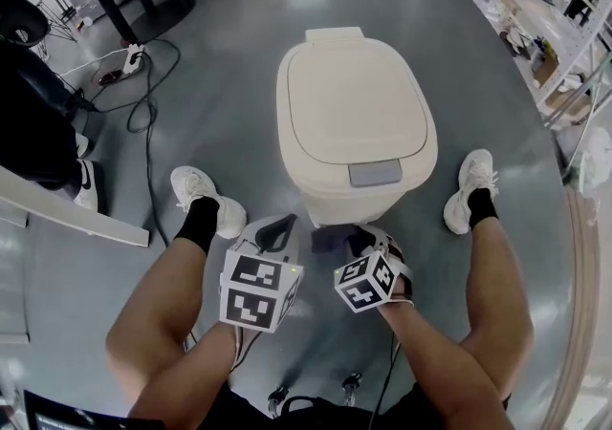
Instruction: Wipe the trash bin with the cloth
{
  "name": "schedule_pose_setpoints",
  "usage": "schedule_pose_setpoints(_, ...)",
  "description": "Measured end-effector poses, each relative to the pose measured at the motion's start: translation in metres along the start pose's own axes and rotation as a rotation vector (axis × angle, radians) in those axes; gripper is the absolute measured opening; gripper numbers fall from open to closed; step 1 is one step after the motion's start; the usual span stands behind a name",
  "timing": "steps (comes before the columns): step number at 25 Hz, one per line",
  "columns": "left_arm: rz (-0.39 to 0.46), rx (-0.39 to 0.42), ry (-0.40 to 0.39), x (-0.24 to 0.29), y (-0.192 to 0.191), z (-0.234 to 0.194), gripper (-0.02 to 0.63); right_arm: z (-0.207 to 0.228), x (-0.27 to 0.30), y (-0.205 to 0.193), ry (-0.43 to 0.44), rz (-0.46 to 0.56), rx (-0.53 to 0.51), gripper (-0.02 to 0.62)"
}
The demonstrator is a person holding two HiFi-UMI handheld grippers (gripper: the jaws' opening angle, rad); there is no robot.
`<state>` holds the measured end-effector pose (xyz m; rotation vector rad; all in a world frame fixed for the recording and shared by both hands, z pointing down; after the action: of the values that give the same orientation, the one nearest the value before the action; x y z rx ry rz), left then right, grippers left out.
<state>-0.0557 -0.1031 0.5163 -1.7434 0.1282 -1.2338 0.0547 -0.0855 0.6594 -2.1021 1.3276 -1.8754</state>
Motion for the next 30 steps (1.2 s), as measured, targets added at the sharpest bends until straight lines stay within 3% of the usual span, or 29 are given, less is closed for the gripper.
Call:
schedule_pose_setpoints(13,-0.034,0.020,-0.034,0.011,-0.003,0.019,-0.003,0.048,-0.004,-0.036,-0.035,-0.058,0.127,0.101)
schedule_pose_setpoints(22,-0.073,0.060,-0.081,0.016,-0.007,0.039,-0.003,0.075,-0.005,-0.050,-0.044,-0.117,0.083,0.101)
schedule_pose_setpoints(30,-0.078,-0.020,-0.200,-0.008,0.012,0.074,-0.003,0.101,-0.025,-0.064,-0.012,-0.183,0.021,0.101)
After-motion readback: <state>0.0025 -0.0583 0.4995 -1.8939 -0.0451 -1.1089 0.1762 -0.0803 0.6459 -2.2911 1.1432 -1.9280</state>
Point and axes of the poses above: the fingertips, and each gripper's own axes: x forward along the fingers, z to its right, y out of its top, the point moved 2 cm from there along -x, backward along the fingers, and after that the axes turned 5 degrees about -z, right-handed, at the moved point
